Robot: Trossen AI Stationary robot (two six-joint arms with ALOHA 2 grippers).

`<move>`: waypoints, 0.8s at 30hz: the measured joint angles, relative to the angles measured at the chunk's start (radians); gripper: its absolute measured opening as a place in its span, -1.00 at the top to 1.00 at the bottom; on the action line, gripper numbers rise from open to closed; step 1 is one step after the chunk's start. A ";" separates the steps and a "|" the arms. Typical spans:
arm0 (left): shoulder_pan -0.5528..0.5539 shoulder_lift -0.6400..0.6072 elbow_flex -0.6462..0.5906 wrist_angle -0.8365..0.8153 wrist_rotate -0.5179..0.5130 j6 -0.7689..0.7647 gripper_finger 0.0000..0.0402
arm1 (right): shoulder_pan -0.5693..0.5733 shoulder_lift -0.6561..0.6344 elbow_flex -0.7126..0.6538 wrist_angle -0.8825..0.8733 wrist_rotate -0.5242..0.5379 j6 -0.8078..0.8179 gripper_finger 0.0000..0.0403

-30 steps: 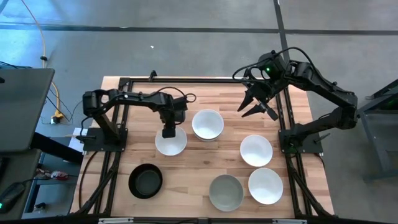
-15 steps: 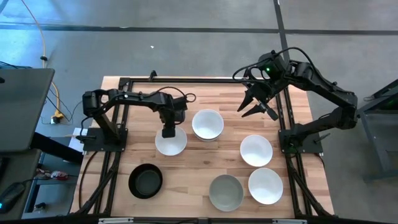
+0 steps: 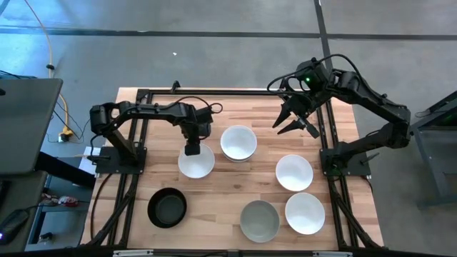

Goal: Nest bowls inside each other
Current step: Stack the white bowl on top of the white bowl

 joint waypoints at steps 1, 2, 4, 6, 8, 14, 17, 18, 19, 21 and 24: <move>0.000 0.000 0.000 0.000 0.000 0.006 0.71 | 0.000 0.000 0.000 0.000 0.000 0.002 0.46; 0.000 0.000 0.000 0.000 0.000 0.007 0.77 | 0.000 0.000 0.000 0.000 0.000 0.006 0.46; 0.000 0.000 0.000 0.000 0.000 0.009 0.92 | 0.000 0.000 0.000 0.000 0.000 0.007 0.46; 0.000 0.000 0.000 -0.001 0.001 0.009 0.97 | 0.000 0.000 0.000 0.000 0.000 0.007 0.46; 0.001 0.000 0.000 -0.006 0.001 0.012 0.96 | 0.000 0.000 0.000 0.001 0.000 0.007 0.46; 0.013 0.001 0.063 -0.114 0.001 0.047 0.99 | 0.000 0.000 0.000 0.002 0.000 0.004 0.46; 0.032 0.001 0.129 -0.187 0.001 0.060 0.99 | 0.000 0.000 0.000 0.002 0.000 0.004 0.46; 0.039 0.001 0.154 -0.206 0.001 0.062 0.99 | 0.000 0.000 0.000 0.002 0.000 0.004 0.46; 0.046 0.001 0.178 -0.222 0.001 0.068 0.99 | 0.000 0.000 0.000 0.002 0.000 0.004 0.46; 0.057 0.001 0.225 -0.240 0.001 0.076 0.99 | 0.000 0.000 0.000 0.002 0.000 0.004 0.46; 0.075 0.001 0.301 -0.251 0.019 0.086 1.00 | 0.000 0.000 0.000 0.002 0.000 0.005 0.46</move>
